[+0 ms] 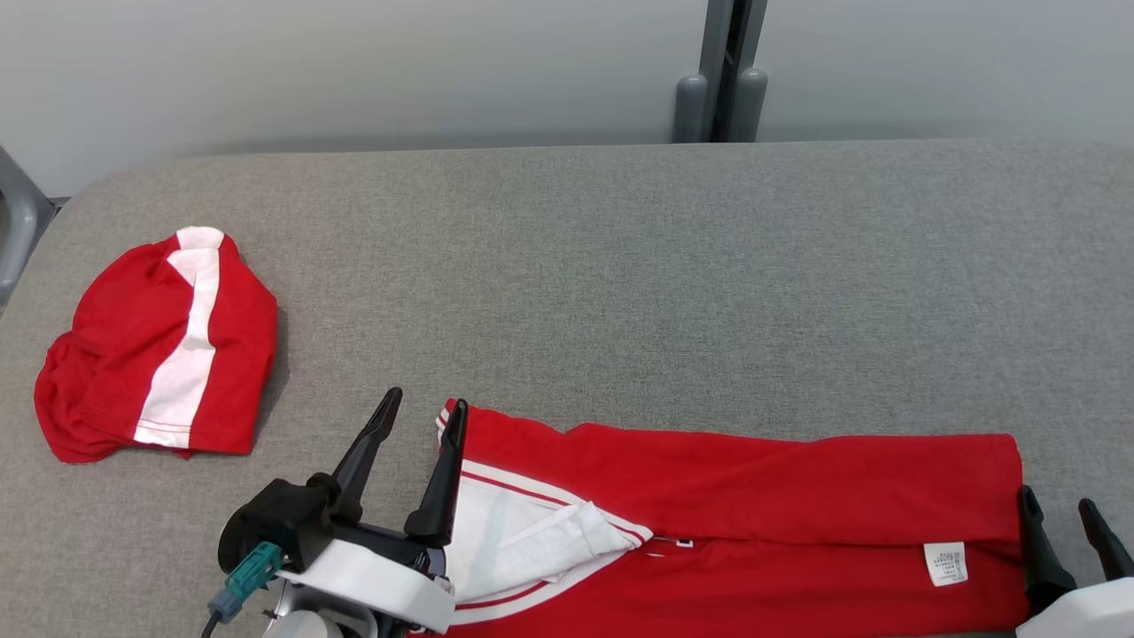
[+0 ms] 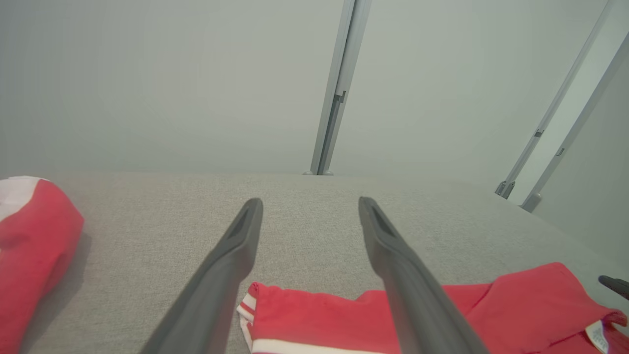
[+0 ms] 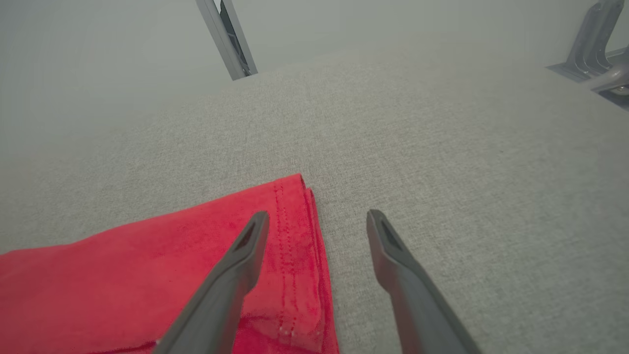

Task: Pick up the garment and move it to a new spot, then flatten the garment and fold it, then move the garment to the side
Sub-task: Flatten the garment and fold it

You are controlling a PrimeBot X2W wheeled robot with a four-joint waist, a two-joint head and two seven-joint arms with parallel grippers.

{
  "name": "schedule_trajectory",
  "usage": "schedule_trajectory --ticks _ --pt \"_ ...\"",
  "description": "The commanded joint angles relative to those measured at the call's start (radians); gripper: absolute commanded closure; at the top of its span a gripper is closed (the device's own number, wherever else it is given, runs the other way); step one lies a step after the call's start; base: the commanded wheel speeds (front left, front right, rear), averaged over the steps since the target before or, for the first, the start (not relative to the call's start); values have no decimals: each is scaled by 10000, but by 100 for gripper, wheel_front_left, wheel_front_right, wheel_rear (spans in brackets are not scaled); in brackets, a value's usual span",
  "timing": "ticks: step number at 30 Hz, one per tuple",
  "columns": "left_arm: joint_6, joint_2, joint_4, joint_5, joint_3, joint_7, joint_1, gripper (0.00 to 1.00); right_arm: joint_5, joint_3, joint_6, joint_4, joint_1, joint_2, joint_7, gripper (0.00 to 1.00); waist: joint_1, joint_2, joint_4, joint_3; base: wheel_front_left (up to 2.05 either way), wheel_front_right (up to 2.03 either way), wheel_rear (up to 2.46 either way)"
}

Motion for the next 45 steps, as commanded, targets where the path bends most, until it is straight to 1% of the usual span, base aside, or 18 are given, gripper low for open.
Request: schedule_trajectory --ticks 1,4,7,11,21,22,23,24,25,30,34,38,45 --pt "-112 -37 58 151 128 -40 9 0 107 36 -4 203 -115 5 -63 0 0 -1 44 55 0 0 0" --pt "-269 -177 140 297 264 -41 -16 0 371 117 -4 609 -217 76 -43 0 0 -1 80 142 0 0 0" --pt "-356 -242 193 453 404 -41 -71 0 914 227 -4 915 -388 240 78 0 0 -1 98 243 0 0 0" --pt "-456 -317 282 626 554 -41 -161 0 1330 618 -4 1226 -524 132 147 0 0 -1 112 323 0 0 0" --pt "-608 -416 403 995 781 -41 -329 0 1596 1370 -7 2325 -796 164 289 0 0 -1 98 389 0 0 0" --pt "-626 -388 417 1027 752 -41 -340 0 1680 1441 -7 2375 -815 184 298 5 0 -1 95 385 0 0 0" --pt "-626 -353 436 1039 757 -41 -344 0 1749 1535 -6 2397 -828 206 345 38 0 -1 90 385 0 0 0" --pt "-642 -324 448 1063 784 -41 -363 0 1801 1632 -6 2399 -843 215 372 62 0 -1 82 386 0 0 0" --pt "-655 -305 455 1060 817 -41 -386 0 1855 1718 -4 2402 -866 205 376 100 0 -1 74 383 0 0 0" --pt "-690 -305 437 1081 944 -41 -435 0 2001 1914 -16 2429 -973 -32 209 100 0 -1 43 357 0 0 0" --pt "-682 -346 420 1077 993 -42 -398 0 2041 1884 -26 2400 -1139 -242 86 100 0 -1 20 356 0 0 0" --pt "-694 -413 448 1015 1003 -42 -358 0 1922 1964 -30 2383 -1423 -740 11 100 0 -1 -14 410 0 0 0" --pt "-697 -465 465 1008 1055 -42 -435 0 2109 1800 -26 2662 -2172 -1718 -12 100 0 -1 -26 506 0 0 0"
